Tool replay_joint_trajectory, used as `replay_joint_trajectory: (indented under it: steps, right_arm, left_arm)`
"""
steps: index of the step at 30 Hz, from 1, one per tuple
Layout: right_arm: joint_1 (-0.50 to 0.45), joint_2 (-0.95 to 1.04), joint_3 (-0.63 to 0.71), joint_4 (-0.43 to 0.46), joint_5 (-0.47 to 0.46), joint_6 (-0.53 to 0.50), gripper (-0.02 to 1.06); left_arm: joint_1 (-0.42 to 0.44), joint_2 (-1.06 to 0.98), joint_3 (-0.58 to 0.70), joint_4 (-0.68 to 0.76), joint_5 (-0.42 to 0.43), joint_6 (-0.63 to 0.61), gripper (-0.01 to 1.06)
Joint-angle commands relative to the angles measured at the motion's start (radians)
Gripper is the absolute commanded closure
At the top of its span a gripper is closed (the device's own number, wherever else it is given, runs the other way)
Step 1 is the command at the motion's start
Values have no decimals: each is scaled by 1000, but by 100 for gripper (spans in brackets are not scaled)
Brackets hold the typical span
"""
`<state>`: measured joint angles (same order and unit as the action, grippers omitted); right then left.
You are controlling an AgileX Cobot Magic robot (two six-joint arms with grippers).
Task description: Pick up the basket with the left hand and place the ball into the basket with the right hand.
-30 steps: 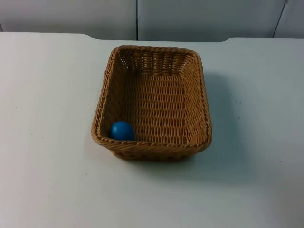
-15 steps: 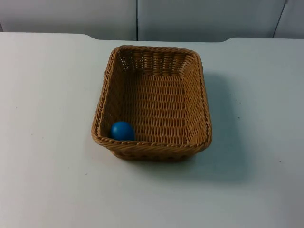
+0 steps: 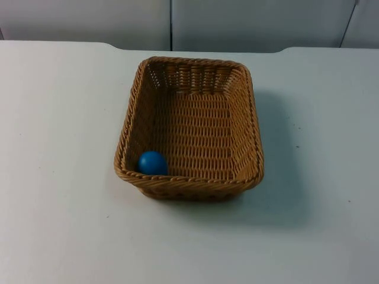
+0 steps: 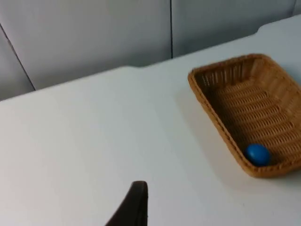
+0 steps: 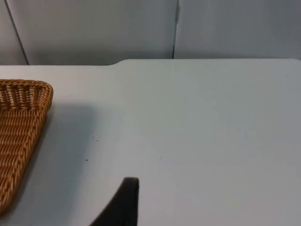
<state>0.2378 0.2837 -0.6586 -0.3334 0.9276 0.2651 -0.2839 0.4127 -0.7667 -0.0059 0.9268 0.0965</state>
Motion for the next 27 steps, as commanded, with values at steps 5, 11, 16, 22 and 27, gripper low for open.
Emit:
replay_joint_trajectory:
  steps: [5,11,16,22,27]
  right_arm:
    - [6,-114,14,54,78,-11,3]
    - [6,-230,76,106,113,-24,3]
    - [6,-284,136,173,135,-121,3]
    - [6,-284,141,187,146,-134,3]
    - [6,-284,148,228,155,-158,3]
  left_arm:
    - [-7,-131,153,-28,55,-36,13]
    - [-7,-289,225,-26,101,-108,13]
    - [-7,-363,243,-24,149,-106,13]
    - [-9,-413,245,-26,146,-109,13]
    - [-9,-413,255,-18,152,-105,13]
